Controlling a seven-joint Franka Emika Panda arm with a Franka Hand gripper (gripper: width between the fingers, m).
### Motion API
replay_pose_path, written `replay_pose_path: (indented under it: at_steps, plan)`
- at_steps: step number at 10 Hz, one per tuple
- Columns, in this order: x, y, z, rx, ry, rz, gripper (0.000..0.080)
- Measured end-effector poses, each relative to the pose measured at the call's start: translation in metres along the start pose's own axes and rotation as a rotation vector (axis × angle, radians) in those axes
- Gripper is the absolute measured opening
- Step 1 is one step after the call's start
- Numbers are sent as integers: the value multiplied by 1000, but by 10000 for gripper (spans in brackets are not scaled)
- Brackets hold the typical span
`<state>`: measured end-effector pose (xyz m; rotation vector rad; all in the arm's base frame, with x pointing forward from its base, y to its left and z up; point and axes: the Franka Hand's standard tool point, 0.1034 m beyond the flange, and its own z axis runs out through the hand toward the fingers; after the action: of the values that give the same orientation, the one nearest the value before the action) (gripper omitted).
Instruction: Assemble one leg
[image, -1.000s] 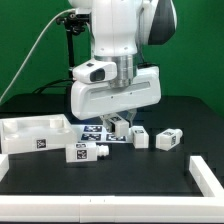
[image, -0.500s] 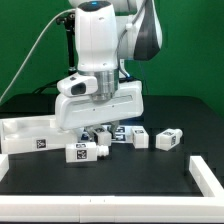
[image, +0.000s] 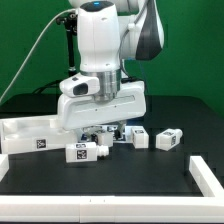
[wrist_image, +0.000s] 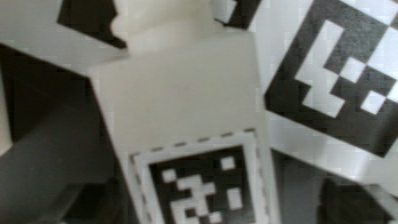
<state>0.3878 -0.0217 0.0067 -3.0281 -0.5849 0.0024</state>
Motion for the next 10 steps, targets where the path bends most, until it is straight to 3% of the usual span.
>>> replay_pose_path:
  at_steps: [1, 2, 3, 4, 5, 7, 10]
  plan:
    - [0, 0, -1, 3, -4, 2, 632]
    - [-3, -3, -16, 45, -55, 14, 632]
    - [-1, 0, -44, 62, -69, 21, 648]
    - [-1, 7, -65, 64, -65, 22, 648]
    - [-6, 18, -77, 69, -62, 15, 648]
    - [-19, 46, -81, 72, -50, -19, 649]
    - [-19, 47, -81, 70, -49, -28, 649]
